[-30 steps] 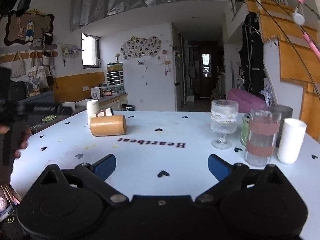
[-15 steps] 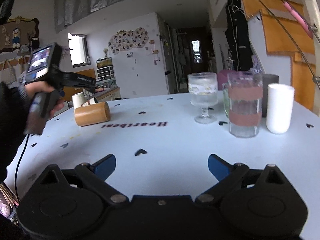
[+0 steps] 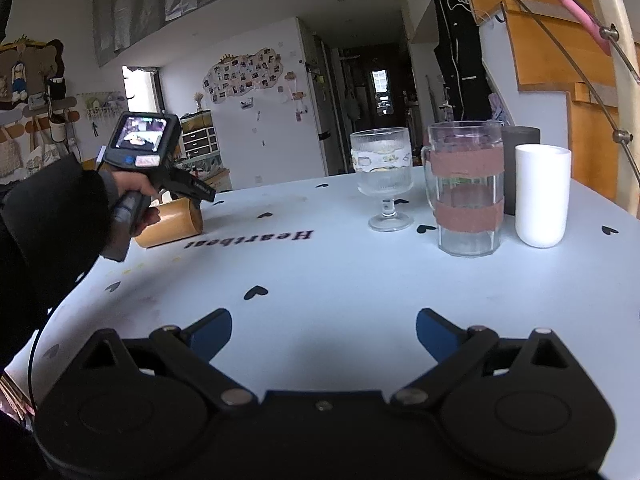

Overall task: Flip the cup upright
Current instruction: 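Move the left tool to the wooden cup and grip its base end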

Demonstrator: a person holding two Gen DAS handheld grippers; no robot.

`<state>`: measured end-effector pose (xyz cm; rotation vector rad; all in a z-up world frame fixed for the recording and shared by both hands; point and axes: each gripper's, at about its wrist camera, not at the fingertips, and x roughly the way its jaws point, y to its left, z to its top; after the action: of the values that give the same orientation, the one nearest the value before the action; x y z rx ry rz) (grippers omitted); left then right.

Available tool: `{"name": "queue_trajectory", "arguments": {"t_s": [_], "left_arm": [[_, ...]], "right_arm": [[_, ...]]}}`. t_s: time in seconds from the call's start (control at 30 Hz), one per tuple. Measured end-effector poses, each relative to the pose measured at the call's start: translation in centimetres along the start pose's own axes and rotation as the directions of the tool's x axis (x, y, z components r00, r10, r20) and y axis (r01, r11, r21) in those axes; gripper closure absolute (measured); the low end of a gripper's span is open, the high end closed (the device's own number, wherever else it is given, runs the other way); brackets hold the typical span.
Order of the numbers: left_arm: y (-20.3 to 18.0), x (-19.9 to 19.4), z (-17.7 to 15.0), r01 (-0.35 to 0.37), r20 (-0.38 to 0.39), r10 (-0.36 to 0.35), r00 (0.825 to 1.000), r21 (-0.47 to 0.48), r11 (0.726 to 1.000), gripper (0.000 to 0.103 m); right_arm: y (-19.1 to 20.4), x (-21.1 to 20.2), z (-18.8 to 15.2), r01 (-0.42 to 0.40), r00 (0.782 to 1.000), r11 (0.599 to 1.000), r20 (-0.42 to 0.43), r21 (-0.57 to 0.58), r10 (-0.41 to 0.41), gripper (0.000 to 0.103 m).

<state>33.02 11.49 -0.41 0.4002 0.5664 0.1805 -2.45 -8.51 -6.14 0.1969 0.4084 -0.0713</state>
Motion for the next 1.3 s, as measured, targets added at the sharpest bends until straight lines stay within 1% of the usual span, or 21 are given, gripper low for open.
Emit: {"name": "queue_trajectory", "arguments": {"t_s": [0.13,0.23,0.37,0.47,0.53,0.67,0.7,0.77,0.8,0.87,0.9,0.97,1.0,1.07,1.1,1.17,1.2,1.23,1.27,1.3], "left_arm": [[1.4,-0.7,-1.3,0.031,-0.002,-0.031,1.000,-0.046,0.998,0.000],[1.7,-1.7,-2.4,0.037,0.012,-0.037,0.999,-0.036,0.999,0.000],[3.3,-2.9,-4.6,0.050,0.030,-0.050,0.998,-0.027,0.998,0.000],[4.8,-3.4,-6.4,0.044,0.044,-0.044,0.998,-0.002,0.999,0.000],[6.2,-3.6,-7.1,0.034,0.045,-0.033,0.998,-0.007,0.999,0.000],[9.1,-3.4,-8.8,-0.004,0.024,0.005,1.000,-0.054,0.999,0.000],[10.0,-3.5,-9.1,0.005,0.015,-0.004,1.000,-0.069,0.998,0.000],[11.2,-3.9,-9.3,0.064,-0.006,-0.065,0.998,-0.105,0.992,0.000],[11.8,-4.3,-9.2,0.115,-0.010,-0.117,0.993,-0.137,0.984,0.000],[12.6,-5.0,-8.7,0.188,-0.002,-0.193,0.981,-0.200,0.961,0.001],[13.1,-5.2,-8.1,0.224,0.011,-0.229,0.973,-0.244,0.943,0.001],[13.2,-5.6,-6.9,0.269,0.035,-0.273,0.962,-0.319,0.909,0.002],[12.8,-5.4,-6.3,0.278,0.037,-0.283,0.958,-0.344,0.897,0.002],[11.7,-4.9,-5.2,0.289,0.029,-0.300,0.953,-0.366,0.884,0.003],[11.0,-4.3,-4.6,0.291,0.013,-0.310,0.951,-0.379,0.878,0.008],[9.8,-3.0,-3.7,0.297,-0.025,-0.336,0.942,-0.409,0.863,0.012],[9.4,-2.3,-3.6,0.294,-0.039,-0.340,0.940,-0.416,0.861,0.017],[8.8,-1.5,-3.4,0.284,-0.060,-0.338,0.939,-0.416,0.864,0.020],[8.4,-0.9,-3.4,0.272,-0.079,-0.333,0.940,-0.420,0.866,0.026],[8.2,-0.1,-3.5,0.276,-0.090,-0.346,0.934,-0.435,0.857,0.028]], "right_arm": [[0.4,-0.2,0.0,-0.004,1.000,1.000,0.002,-0.010,0.004,0.003],[0.7,-0.4,0.0,-0.005,1.000,1.000,0.008,-0.019,0.006,0.003],[1.0,-0.5,0.1,-0.012,1.000,0.999,0.014,-0.030,0.013,0.003],[1.2,-0.6,0.1,-0.016,1.000,0.999,0.014,-0.035,0.017,0.003],[1.2,-0.5,0.2,-0.018,1.000,0.999,0.013,-0.034,0.018,0.003],[1.7,-0.5,0.2,-0.022,1.000,0.999,0.012,-0.042,0.023,0.003],[1.8,-0.5,0.3,-0.024,1.000,0.999,0.011,-0.046,0.025,0.003],[2.1,-0.5,0.3,-0.027,1.000,0.998,0.011,-0.054,0.027,0.003],[2.2,-0.5,0.4,-0.027,1.000,0.998,0.011,-0.057,0.028,0.003],[2.5,-0.5,0.5,-0.031,0.999,0.998,0.009,-0.062,0.031,0.003],[2.7,-0.5,0.5,-0.034,0.999,0.997,0.008,-0.065,0.034,0.003],[3.0,-0.5,0.5,-0.040,0.999,0.996,0.007,-0.076,0.040,0.003],[3.1,-0.5,0.5,-0.042,0.999,0.996,0.006,-0.081,0.043,0.003],[3.3,-0.4,0.6,-0.044,0.999,0.995,0.004,-0.087,0.044,0.003],[3.3,-0.5,0.6,-0.043,0.999,0.995,0.005,-0.088,0.044,0.003],[3.3,-0.5,0.6,-0.040,0.999,0.995,0.005,-0.087,0.041,0.003],[3.2,-0.4,0.7,-0.038,0.999,0.996,0.004,-0.085,0.039,0.003],[3.1,-0.4,0.7,-0.037,0.999,0.996,0.003,-0.082,0.037,0.003],[3.0,-0.4,0.6,-0.035,0.999,0.996,0.003,-0.080,0.035,0.003],[2.9,-0.4,0.6,-0.033,0.999,0.996,0.002,-0.079,0.034,0.003]]}}
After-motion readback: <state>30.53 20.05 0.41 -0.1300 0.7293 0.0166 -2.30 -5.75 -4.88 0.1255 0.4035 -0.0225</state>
